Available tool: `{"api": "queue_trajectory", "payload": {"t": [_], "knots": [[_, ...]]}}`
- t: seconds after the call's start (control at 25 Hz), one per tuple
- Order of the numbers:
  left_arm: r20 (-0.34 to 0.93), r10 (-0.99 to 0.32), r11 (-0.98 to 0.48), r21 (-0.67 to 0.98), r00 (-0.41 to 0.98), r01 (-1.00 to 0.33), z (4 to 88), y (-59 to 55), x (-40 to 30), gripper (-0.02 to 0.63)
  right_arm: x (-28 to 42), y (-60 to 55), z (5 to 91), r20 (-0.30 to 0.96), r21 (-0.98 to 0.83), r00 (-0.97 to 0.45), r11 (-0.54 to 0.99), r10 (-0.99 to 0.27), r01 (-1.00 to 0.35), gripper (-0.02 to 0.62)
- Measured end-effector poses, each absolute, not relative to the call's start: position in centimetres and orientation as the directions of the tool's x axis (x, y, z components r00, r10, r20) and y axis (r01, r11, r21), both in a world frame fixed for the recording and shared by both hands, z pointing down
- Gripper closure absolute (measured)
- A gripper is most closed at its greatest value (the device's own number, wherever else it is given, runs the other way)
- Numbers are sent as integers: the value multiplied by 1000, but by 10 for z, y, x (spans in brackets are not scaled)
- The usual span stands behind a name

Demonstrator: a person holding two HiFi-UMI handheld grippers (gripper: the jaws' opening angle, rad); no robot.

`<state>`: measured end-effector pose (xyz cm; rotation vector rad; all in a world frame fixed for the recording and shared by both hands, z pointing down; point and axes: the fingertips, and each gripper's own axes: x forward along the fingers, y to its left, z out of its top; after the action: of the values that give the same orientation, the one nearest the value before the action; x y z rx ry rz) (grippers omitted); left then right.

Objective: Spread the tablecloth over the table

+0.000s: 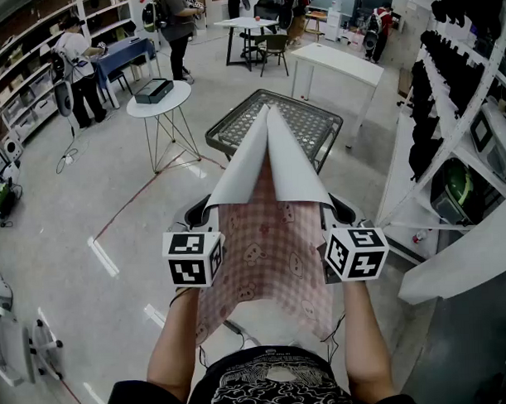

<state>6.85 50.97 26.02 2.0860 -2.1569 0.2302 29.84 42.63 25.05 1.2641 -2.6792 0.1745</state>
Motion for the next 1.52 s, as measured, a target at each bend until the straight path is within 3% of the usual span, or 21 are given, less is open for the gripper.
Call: {"api": "queue_trajectory", "payload": {"t": [0.68, 1.52], "knots": [[217, -976, 30, -28, -36, -999, 270, 456, 44, 600, 277, 377, 268, 210, -60, -631, 634, -747, -771, 589], [251, -961, 97, -85, -116, -992, 273, 205, 31, 599, 256, 116, 281, 216, -172, -708, 687, -672, -706, 589]]}}
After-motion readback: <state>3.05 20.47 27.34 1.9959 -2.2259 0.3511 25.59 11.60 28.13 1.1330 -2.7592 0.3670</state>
